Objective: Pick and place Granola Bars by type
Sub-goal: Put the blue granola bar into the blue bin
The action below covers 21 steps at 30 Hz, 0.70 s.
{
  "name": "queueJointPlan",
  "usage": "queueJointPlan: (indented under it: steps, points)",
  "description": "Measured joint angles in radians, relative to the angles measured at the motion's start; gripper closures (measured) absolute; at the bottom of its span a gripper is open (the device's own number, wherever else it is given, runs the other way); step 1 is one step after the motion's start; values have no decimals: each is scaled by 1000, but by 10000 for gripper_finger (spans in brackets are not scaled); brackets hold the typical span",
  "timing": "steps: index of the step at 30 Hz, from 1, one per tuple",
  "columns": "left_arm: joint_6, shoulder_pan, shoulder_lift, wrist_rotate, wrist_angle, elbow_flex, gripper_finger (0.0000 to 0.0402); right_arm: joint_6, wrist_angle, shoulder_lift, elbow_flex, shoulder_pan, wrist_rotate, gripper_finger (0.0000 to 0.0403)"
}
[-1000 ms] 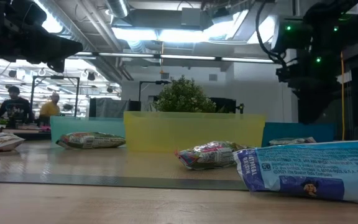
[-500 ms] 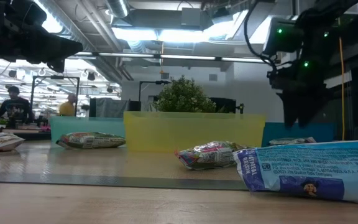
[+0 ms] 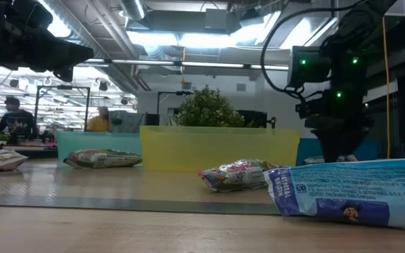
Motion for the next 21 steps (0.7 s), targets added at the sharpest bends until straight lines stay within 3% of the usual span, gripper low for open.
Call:
queueJointPlan:
  steps: [7,21]
  points:
    - [0,0,0,0,0,0,393,-11,15,25,1,0,-5,118]
    - [0,0,0,0,0,0,390,-52,7,27,0,0,3,267]
